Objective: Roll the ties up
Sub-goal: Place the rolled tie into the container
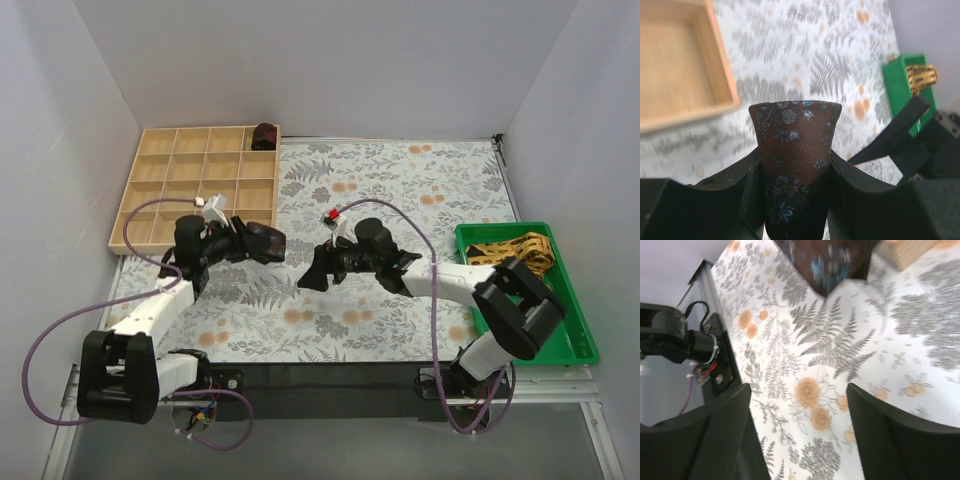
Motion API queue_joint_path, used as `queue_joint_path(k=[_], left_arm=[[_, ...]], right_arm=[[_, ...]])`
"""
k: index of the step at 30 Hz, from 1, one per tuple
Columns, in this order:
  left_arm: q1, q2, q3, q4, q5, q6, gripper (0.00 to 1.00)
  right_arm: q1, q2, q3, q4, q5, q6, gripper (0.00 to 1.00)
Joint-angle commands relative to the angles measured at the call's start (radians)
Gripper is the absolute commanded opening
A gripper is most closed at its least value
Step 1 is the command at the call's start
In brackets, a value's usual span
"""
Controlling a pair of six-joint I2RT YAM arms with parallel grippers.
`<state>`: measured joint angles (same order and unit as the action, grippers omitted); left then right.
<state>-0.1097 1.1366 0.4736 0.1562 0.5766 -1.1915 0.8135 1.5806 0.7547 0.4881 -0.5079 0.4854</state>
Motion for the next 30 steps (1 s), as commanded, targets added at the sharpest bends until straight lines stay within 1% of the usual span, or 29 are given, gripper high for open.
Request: queue_joint_path(k=[1, 2, 3, 4, 5, 6, 7, 8, 9, 10, 11, 12, 14, 15, 18, 24, 25, 27, 30], left_arm=[[0.011, 0.083, 0.225, -0.032, -0.011, 0.069, 0.23], [0.016, 0.154, 0.267, -0.029, -0.009, 0.073, 0.23], [0.027, 0.188, 0.316, -0.026, -0.006, 0.075, 0.23], [0.031, 0.23, 0.398, -0.023, -0.006, 0.078, 0.23], [0.036, 0.309, 0.452, -0.021, -0.004, 0.081, 0.22], [0.045, 0.357, 0.497, -0.021, 0.0, 0.085, 0.23], [0.051, 0.398, 0.538, -0.021, 0.008, 0.086, 0.23], [0.057, 0.438, 0.627, -0.02, 0.022, 0.087, 0.23], [0.068, 0.519, 0.664, -0.02, 0.023, 0.093, 0.23], [0.073, 0.555, 0.71, -0.023, 0.028, 0.102, 0.23], [0.08, 0.599, 0.787, -0.039, 0.032, 0.112, 0.23], [0.099, 0.665, 0.831, -0.056, 0.035, 0.122, 0.23], [0.108, 0.731, 0.925, -0.076, 0.037, 0.156, 0.23], [0.163, 0.789, 0.951, -0.083, 0.046, 0.162, 0.23], [0.224, 0.873, 1.048, -0.087, 0.066, 0.171, 0.23], [0.303, 1.078, 1.232, -0.135, 0.069, 0.225, 0.24], [0.309, 1.106, 1.276, -0.147, 0.062, 0.228, 0.23], [0.326, 1.167, 1.316, -0.152, 0.057, 0.24, 0.24], [0.332, 1.235, 1.398, -0.227, 0.014, 0.289, 0.24]], right_arm=[[-0.039, -0.12, -0.037, -0.175, 0.11, -0.168, 0.73], [-0.046, -0.17, -0.046, -0.202, 0.153, -0.185, 0.77], [-0.063, -0.195, -0.052, -0.248, 0.172, -0.2, 0.83], [-0.071, -0.218, -0.063, -0.273, 0.192, -0.215, 0.86], [-0.074, -0.259, -0.066, -0.296, 0.236, -0.247, 0.89], [-0.08, -0.278, -0.069, -0.33, 0.252, -0.257, 0.92], [-0.083, -0.295, -0.078, -0.342, 0.262, -0.271, 0.92], [-0.085, -0.324, -0.08, -0.356, 0.278, -0.289, 0.94], [-0.089, -0.335, -0.083, -0.371, 0.282, -0.298, 0.94], [-0.091, -0.344, -0.086, -0.378, 0.285, -0.304, 0.94], [-0.091, -0.358, -0.089, -0.382, 0.289, -0.312, 0.93], [-0.096, -0.363, -0.091, -0.39, 0.29, -0.323, 0.94], [-0.099, -0.37, -0.091, -0.399, 0.293, -0.334, 0.94], [-0.102, -0.369, -0.091, -0.405, 0.292, -0.344, 0.94], [-0.108, -0.361, -0.087, -0.414, 0.286, -0.36, 0.93], [-0.111, -0.33, -0.074, -0.428, 0.266, -0.384, 0.93], [-0.111, -0.327, -0.072, -0.431, 0.27, -0.393, 0.93], [-0.114, -0.323, -0.074, -0.439, 0.285, -0.399, 0.93], [-0.116, -0.317, -0.074, -0.454, 0.304, -0.415, 0.93]])
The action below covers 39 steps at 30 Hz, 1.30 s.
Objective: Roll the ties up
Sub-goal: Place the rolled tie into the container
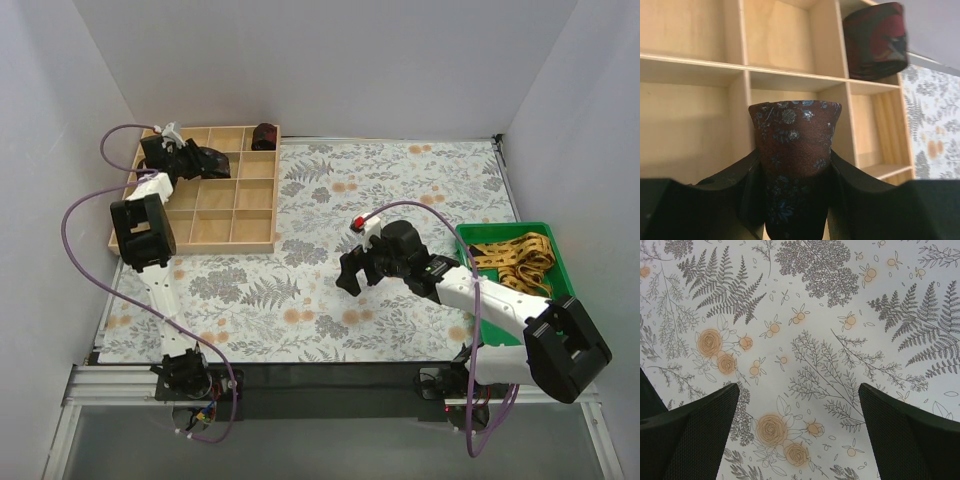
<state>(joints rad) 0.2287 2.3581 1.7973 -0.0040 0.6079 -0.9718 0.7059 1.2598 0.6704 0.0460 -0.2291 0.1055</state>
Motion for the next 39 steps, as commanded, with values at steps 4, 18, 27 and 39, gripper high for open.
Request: queue_joint_path(k=[4, 18, 27, 39], left_arm=[[-0.008, 0.07, 0.138, -0.105, -0.023, 0.114, 0.25], [-0.123, 0.03, 0.139, -0.275, -0.336, 0.327, 0.32], [-0.147, 0.029, 0.191, -0.378, -0.428, 0.318, 0.6], [-0.149, -0.101, 0.168, -0.404, -0.468, 0.326, 0.78]], right_arm=[[-0.013, 0.016, 0.012, -0.024, 0.034, -0.036, 0.93], [-0.013, 0.076, 0.034, -0.029, 0.005, -0.021, 0.92], [-0.014, 0.056, 0.018, -0.034, 0.017, -0.023, 0.91], [-0.013, -0.028, 0.006, -0.044, 0.056, -0.023, 0.91]])
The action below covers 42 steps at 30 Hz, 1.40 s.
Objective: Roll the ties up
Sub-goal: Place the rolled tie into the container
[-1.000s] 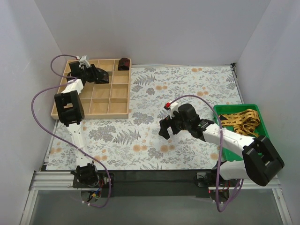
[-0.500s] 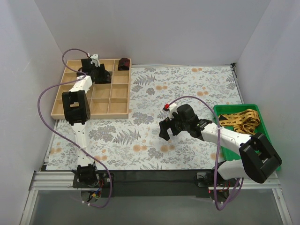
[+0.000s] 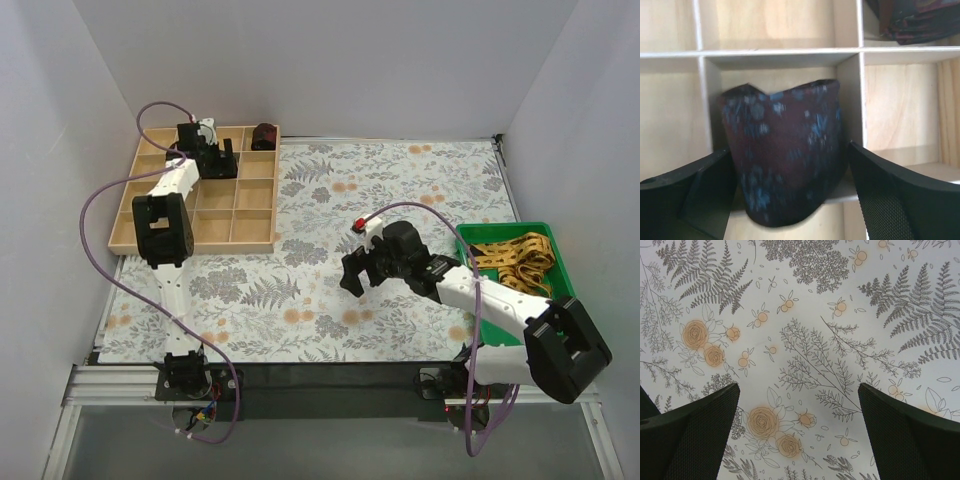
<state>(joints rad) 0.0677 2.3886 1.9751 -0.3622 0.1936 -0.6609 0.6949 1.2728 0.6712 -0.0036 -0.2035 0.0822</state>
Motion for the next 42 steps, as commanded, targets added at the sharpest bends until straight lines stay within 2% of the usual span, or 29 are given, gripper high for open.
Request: queue_joint_path(k=[1, 3, 12, 14, 18, 22, 25, 26, 27, 29, 32, 35, 37, 39, 42], left_arm=[[0.012, -0.141, -0.015, -0.05, -0.062, 0.017, 0.78], [0.012, -0.17, -0.022, -0.055, -0.069, 0.021, 0.84], [0.014, -0.297, -0.058, -0.109, -0.092, 0.02, 0.92], [0.014, -0.359, -0.125, -0.121, -0.069, 0.003, 0.94], [0.015, -0.595, -0.324, -0.115, -0.043, -0.034, 0.95], [0.014, -0.952, -0.51, -0.129, -0.002, -0.029, 0.98], [0.009, -1.136, -0.64, -0.158, -0.008, -0.019, 0.98], [-0.009, -1.272, -0.677, -0.155, -0.025, -0.026, 0.98], [-0.02, -1.333, -0.75, -0.149, -0.034, -0.026, 0.98], [-0.089, -1.501, -0.798, -0.152, -0.075, -0.019, 0.98], [-0.164, -1.67, -0.852, -0.194, -0.134, 0.001, 0.98], [-0.181, -1.761, -0.86, -0.277, -0.18, 0.003, 0.98], [-0.181, -1.835, -0.849, -0.352, -0.249, 0.001, 0.98], [-0.183, -1.896, -0.858, -0.397, -0.374, 0.0, 0.98], [-0.183, -1.948, -0.969, -0.396, -0.497, -0.011, 0.98]], right_arm=[[-0.003, -0.056, 0.005, 0.005, 0.042, -0.005, 0.91], [-0.002, -0.07, 0.013, -0.027, 0.076, -0.007, 0.92], [-0.026, -0.183, 0.041, -0.107, 0.272, 0.044, 0.94], [-0.035, -0.22, 0.051, -0.139, 0.357, 0.057, 0.95], [-0.043, -0.352, 0.085, -0.226, 0.562, 0.091, 0.98], [-0.044, -0.461, 0.131, -0.344, 0.775, 0.106, 0.99], [-0.046, -0.545, 0.162, -0.403, 0.881, 0.108, 0.98], [-0.049, -0.568, 0.168, -0.409, 0.9, 0.105, 0.98], [-0.048, -0.617, 0.171, -0.414, 0.915, 0.099, 0.98], [-0.048, -0.671, 0.169, -0.414, 0.944, 0.071, 0.98], [-0.048, -0.765, 0.15, -0.414, 0.97, 0.035, 0.98], [-0.048, -0.851, 0.122, -0.414, 0.958, -0.011, 0.98], [-0.048, -0.918, 0.101, -0.414, 0.941, -0.019, 0.98], [-0.049, -0.985, 0.085, -0.408, 0.952, -0.019, 0.99], [-0.049, -1.062, 0.041, -0.38, 0.963, -0.057, 0.98]])
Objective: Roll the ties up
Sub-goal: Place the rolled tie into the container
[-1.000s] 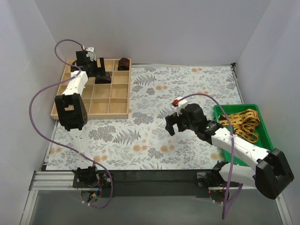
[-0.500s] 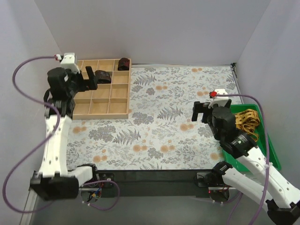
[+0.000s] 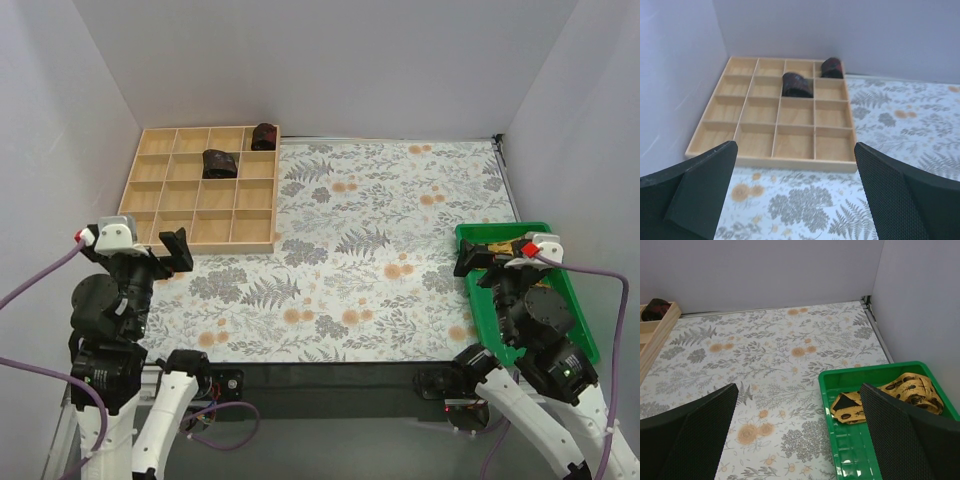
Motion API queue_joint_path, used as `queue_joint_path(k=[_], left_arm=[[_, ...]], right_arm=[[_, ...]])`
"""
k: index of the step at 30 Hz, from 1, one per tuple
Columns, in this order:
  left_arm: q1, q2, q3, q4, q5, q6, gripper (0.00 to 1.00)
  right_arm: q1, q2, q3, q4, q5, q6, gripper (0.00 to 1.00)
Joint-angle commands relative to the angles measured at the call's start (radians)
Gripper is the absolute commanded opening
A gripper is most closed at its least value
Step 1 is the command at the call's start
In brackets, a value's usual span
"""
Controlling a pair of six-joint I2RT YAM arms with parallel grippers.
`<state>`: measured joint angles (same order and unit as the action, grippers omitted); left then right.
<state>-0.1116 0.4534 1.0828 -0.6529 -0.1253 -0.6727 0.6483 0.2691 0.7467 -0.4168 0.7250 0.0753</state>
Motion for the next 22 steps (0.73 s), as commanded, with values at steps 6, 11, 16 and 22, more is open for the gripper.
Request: queue_joint_path(k=[6, 11, 16, 22], left_arm=[[-0.003, -0.062, -0.167, -0.074, -0.165, -0.028, 0.98], [-0.011, -0.055, -0.187, -0.056, -0.116, -0.03, 0.98], [-0.042, -0.018, -0.15, -0.062, -0.112, -0.016, 0.98], [-0.071, -0.019, -0.164, -0.051, -0.088, -0.014, 0.98]], right_arm=[[-0.001, -0.148, -0.084, 0.065, 0.047, -0.106, 0.98], [-0.001, -0.186, -0.118, 0.075, 0.054, -0.1, 0.99], [-0.001, -0.197, -0.116, 0.075, 0.062, -0.104, 0.99], [-0.001, -0.202, -0.112, 0.073, 0.06, -0.109, 0.99]])
